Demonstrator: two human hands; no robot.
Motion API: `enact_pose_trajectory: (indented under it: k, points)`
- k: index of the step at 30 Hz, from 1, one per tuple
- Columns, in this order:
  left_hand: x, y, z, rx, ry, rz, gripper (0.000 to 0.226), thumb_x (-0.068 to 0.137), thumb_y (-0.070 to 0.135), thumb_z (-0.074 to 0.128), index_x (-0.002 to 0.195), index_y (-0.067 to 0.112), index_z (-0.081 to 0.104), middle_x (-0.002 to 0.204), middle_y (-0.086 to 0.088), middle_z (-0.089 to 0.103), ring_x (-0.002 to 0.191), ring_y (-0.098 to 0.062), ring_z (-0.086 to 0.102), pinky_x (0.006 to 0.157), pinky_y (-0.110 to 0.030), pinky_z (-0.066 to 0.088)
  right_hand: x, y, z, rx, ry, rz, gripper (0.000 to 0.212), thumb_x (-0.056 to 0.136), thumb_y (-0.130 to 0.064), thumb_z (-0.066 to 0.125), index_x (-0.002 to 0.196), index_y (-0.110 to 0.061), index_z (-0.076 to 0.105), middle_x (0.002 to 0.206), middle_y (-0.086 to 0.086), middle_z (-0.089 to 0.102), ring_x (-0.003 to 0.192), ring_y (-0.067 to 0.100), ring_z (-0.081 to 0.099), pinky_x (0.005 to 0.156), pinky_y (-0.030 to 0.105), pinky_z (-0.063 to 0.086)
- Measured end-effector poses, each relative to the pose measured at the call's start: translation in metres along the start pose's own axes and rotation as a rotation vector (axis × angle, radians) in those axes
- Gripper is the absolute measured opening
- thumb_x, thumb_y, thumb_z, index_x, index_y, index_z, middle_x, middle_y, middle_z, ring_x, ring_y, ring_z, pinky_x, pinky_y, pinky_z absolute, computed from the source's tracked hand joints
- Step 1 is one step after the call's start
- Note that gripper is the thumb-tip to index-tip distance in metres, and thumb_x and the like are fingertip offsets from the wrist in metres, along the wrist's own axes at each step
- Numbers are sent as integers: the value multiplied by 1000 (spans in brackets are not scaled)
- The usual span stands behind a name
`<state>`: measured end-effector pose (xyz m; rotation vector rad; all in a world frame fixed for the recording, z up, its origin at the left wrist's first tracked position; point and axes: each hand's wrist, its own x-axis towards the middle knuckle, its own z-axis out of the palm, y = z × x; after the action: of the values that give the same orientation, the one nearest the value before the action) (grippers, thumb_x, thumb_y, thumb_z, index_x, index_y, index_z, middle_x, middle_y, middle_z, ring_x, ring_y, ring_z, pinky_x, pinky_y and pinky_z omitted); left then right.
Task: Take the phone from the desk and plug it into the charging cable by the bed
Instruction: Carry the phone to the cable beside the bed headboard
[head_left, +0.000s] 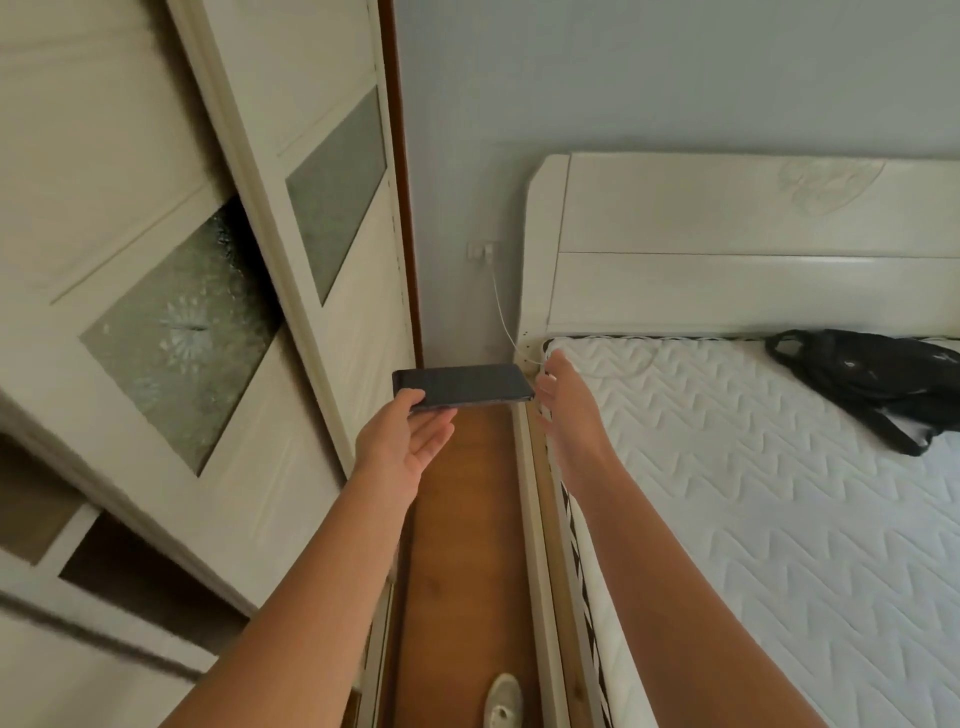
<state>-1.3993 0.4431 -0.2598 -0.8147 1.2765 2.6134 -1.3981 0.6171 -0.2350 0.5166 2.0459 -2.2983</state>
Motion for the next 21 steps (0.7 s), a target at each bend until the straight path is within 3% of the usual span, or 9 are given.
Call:
enact_pose_trajectory:
  k: [8,21]
  points:
    - [95,35,72,67,-53,66,23,93,16,67,115,10,65,108,-18,76,87,-27,78,66,-34,63,120,-38,-8,53,-50,-14,62,97,-51,37,149,-18,31,148,5,43,136,20,39,114,43,28]
    - [217,61,114,38,-22,3,18,94,18,66,112,13,65,114,-18,72,86,-25,78,65,-34,63,256,-53,35,-10,-1,39,61,94,-56,37,145,-22,38,142,-1,47,128,18,45,110,40,33]
